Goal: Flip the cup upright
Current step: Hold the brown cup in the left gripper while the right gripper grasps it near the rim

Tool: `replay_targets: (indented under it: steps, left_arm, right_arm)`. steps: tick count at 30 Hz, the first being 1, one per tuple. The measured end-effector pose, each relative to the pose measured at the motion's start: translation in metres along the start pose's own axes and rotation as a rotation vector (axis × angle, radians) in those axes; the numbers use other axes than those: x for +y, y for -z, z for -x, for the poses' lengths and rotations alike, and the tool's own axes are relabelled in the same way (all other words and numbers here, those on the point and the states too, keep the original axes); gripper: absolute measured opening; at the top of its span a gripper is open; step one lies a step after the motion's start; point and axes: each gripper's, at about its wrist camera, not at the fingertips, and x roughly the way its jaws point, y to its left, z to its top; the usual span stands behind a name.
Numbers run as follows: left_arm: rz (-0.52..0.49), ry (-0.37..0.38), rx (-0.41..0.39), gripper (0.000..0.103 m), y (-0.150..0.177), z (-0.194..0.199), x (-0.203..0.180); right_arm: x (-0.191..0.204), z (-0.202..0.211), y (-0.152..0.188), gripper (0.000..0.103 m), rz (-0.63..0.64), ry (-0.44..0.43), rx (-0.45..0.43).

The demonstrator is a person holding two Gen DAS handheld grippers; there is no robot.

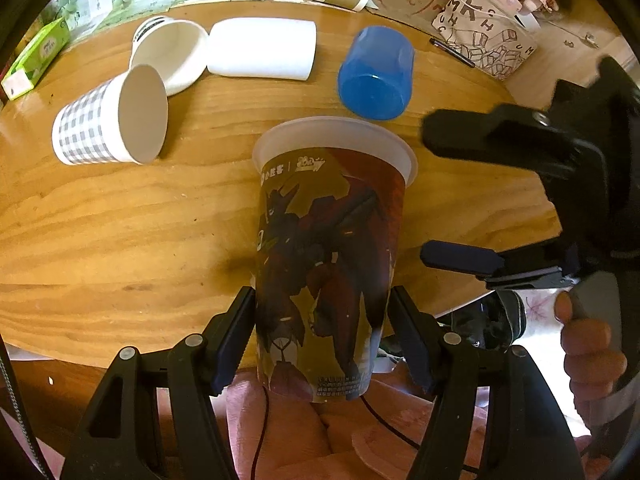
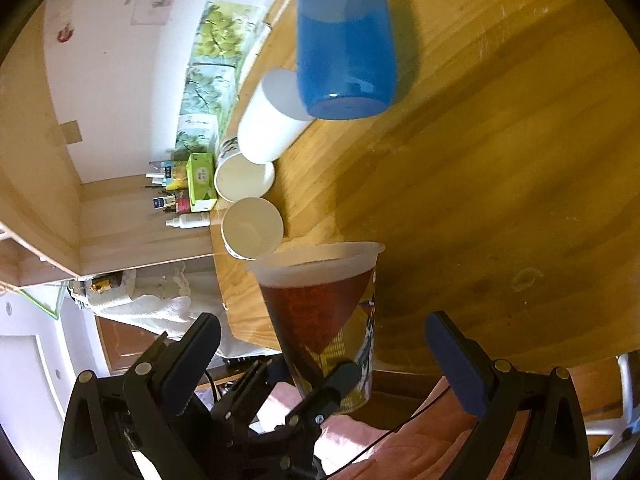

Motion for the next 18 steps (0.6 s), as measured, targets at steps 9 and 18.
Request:
replay_targets:
  steps: [9, 18]
  left_arm:
    - [0.007, 0.011, 0.021, 0.071, 0.002, -0.002, 0.002]
    - [0.040, 0.058, 0.028, 0.071, 0.000, -0.006, 0.010]
  right_arm:
    - [0.001, -0.020, -0.012, 0.102, -0.029, 0.015, 0.087]
    - [0.007, -0.035, -0.017, 0.092, -0.011, 0.053, 0.125]
